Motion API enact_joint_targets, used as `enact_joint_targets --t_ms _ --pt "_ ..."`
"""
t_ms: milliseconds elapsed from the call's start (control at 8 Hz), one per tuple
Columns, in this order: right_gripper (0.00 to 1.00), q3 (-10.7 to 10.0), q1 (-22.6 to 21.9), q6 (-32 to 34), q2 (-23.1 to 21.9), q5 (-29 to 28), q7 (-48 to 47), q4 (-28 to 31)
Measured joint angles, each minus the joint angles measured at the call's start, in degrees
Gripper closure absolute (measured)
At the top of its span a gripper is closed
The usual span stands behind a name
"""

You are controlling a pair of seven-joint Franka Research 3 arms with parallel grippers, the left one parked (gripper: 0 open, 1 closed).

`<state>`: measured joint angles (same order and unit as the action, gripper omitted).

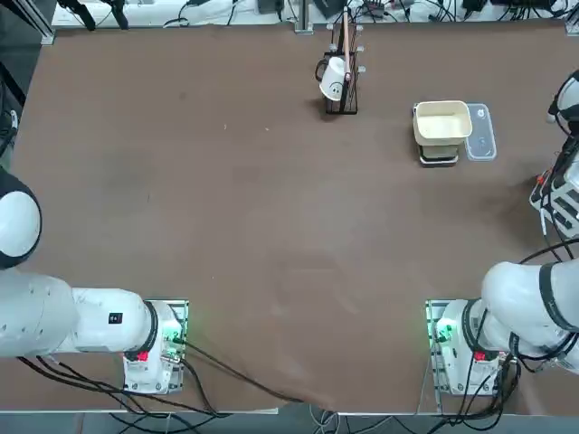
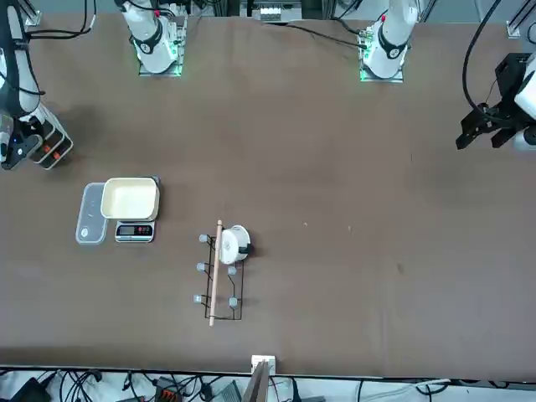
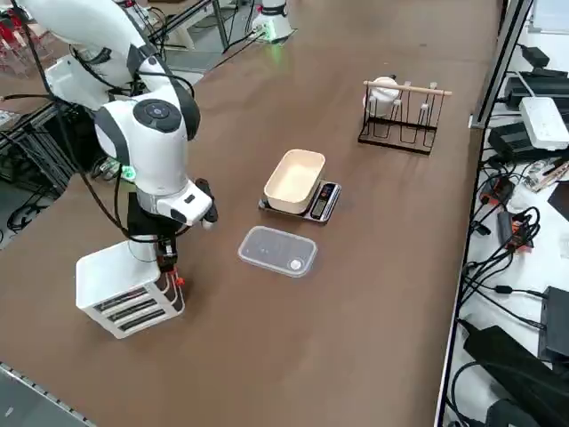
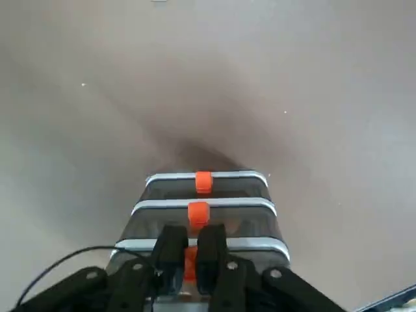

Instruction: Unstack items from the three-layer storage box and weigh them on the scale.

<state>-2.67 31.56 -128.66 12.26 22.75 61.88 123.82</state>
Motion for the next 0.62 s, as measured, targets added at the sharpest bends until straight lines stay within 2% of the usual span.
enact_joint_targets --t_ms 625 --pt "0.87 0.38 -1.95 0.5 0.04 0.35 -0.89 -0.08"
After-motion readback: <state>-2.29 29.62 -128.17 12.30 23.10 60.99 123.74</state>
